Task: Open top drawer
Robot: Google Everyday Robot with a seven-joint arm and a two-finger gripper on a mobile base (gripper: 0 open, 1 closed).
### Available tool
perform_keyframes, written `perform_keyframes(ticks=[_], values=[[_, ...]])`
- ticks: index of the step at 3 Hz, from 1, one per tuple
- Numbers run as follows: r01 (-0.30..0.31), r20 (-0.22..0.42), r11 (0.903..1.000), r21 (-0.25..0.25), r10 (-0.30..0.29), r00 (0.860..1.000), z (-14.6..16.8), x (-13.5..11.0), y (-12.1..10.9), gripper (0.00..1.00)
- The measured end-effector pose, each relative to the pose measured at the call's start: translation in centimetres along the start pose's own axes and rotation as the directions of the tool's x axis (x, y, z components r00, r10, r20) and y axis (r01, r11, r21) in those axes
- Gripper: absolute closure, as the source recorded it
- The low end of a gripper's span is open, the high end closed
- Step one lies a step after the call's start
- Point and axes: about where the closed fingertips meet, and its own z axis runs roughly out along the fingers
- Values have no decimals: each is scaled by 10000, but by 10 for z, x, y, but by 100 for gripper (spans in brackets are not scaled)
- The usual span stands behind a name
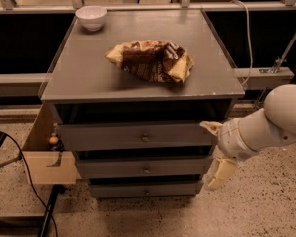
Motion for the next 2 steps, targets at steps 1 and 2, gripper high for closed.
perform_keyframes(ticks=[1, 2], values=[[263, -83, 9997, 30, -263, 9996, 15, 0, -12, 0], [656, -456, 9978, 124, -650, 9968, 29, 2, -27, 0]])
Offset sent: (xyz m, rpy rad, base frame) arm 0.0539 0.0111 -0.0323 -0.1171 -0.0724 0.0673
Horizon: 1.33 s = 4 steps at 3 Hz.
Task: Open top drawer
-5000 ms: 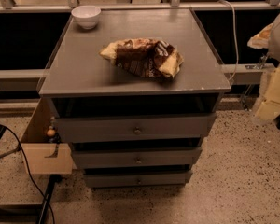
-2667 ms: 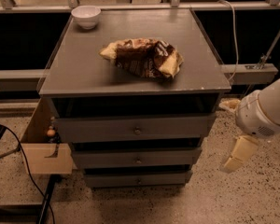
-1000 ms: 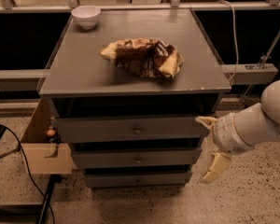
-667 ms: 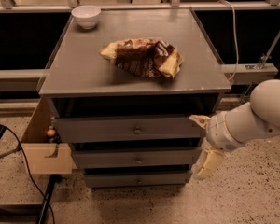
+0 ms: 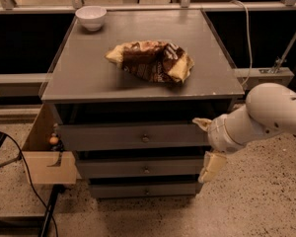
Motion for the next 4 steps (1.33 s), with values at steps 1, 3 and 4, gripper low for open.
perform_keyframes(ticks=[1, 3, 4], values=[[448, -481, 9989, 151, -440, 9979, 9, 3, -14, 0], [603, -976, 9980, 198, -581, 9935, 25, 13, -45, 0], [699, -1166, 9973, 208, -670, 9909, 24, 14, -43, 0]])
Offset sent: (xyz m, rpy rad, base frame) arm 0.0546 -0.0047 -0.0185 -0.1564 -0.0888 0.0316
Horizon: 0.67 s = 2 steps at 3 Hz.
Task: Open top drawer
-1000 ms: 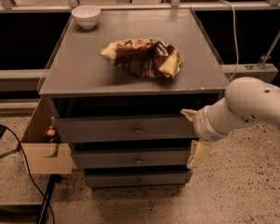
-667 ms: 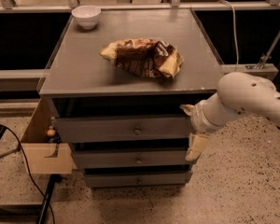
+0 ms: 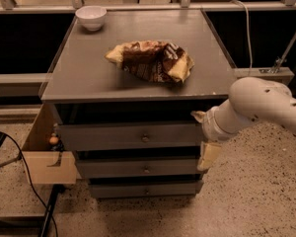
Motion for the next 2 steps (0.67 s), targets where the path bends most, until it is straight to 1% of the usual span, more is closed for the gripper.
perform_keyframes(ticks=[1, 2], values=[[88, -250, 9997, 209, -83, 9997, 2, 5, -5, 0], [167, -425, 9986, 499, -146, 9990, 17, 16, -21, 0]])
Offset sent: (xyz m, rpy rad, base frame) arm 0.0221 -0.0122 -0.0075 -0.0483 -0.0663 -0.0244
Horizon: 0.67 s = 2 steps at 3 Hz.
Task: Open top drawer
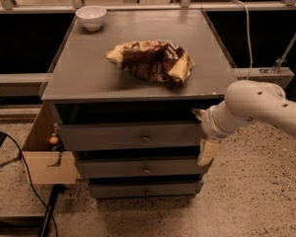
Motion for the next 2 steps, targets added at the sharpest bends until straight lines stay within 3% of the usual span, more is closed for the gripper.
perform_keyframes(ticks=[2], values=[[-282, -95, 9993, -253, 280, 9996, 19, 13, -3, 0]])
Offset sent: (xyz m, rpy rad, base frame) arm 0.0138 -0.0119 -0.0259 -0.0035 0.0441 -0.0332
